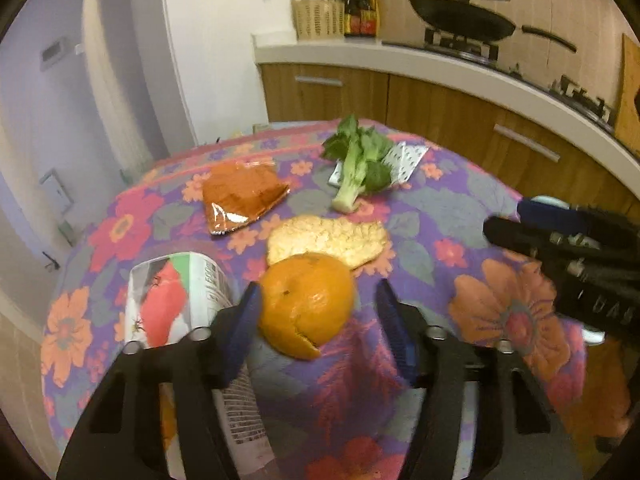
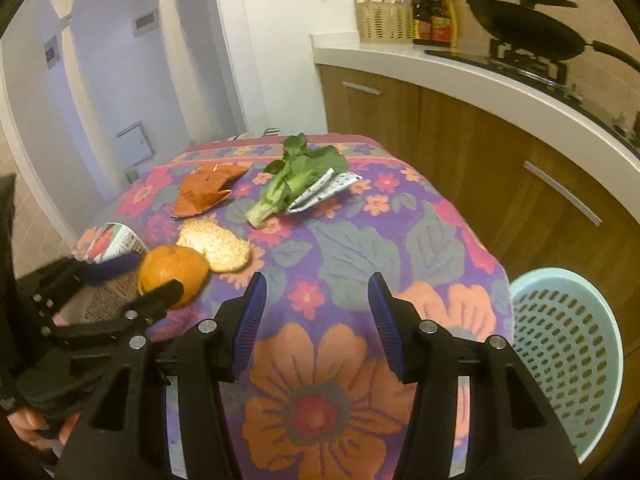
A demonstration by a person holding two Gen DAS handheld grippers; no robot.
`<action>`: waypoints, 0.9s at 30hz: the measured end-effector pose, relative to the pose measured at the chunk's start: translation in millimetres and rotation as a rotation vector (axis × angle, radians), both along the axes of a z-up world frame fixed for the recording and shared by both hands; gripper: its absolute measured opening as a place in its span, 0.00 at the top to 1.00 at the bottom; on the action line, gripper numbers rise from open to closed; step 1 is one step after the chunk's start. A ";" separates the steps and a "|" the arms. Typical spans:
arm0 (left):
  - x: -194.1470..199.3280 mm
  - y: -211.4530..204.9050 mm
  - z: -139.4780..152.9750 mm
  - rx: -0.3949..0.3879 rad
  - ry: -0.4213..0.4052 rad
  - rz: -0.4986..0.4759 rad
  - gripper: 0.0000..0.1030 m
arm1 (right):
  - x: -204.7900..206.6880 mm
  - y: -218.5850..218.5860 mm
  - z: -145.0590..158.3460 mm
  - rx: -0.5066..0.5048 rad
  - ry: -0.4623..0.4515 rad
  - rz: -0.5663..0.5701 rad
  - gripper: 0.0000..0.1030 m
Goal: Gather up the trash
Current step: 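Grasp the orange peel with the left tool while the right tool grasps the bread slice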
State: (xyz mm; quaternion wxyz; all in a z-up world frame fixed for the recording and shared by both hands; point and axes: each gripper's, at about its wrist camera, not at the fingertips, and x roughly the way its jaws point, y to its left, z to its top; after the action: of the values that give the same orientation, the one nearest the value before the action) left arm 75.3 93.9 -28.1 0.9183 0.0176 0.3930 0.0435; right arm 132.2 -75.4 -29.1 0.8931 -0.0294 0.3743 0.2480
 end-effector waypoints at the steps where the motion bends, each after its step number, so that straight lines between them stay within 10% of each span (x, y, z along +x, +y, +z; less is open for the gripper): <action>1: 0.4 -0.5 -1.2 0.017 0.002 0.001 0.52 | 3.5 1.2 0.2 0.002 0.006 0.006 0.52; 7: -4.4 7.3 0.1 0.000 -0.022 0.004 0.70 | 22.0 14.1 -6.4 0.023 0.070 0.056 0.52; 10: -9.5 14.7 2.6 -0.055 -0.046 -0.001 1.00 | 30.0 28.1 -11.6 0.031 0.104 0.088 0.52; 17: -16.7 28.0 4.7 -0.192 -0.064 -0.047 1.00 | 46.1 55.0 -21.7 0.061 0.175 0.121 0.52; 19: -16.5 25.1 4.9 -0.181 -0.062 -0.056 0.86 | 47.1 56.5 -24.1 0.073 0.176 0.122 0.52; 20: -16.1 21.7 5.5 -0.154 -0.064 -0.055 0.59 | 47.5 56.2 -26.0 0.079 0.178 0.121 0.52; 22: -14.3 14.1 6.8 -0.111 -0.075 -0.050 0.36 | 48.5 53.7 -24.8 0.098 0.178 0.115 0.52; 27: 5.2 -1.1 -3.0 -0.031 -0.004 -0.035 0.39 | 53.9 33.8 -23.8 0.202 0.196 0.090 0.52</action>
State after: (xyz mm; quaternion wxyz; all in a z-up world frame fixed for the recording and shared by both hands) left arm 80.5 92.8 -31.1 0.9199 0.0100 0.3915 0.0215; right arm 186.1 -41.6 -52.8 0.8387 0.0683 0.4311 0.3257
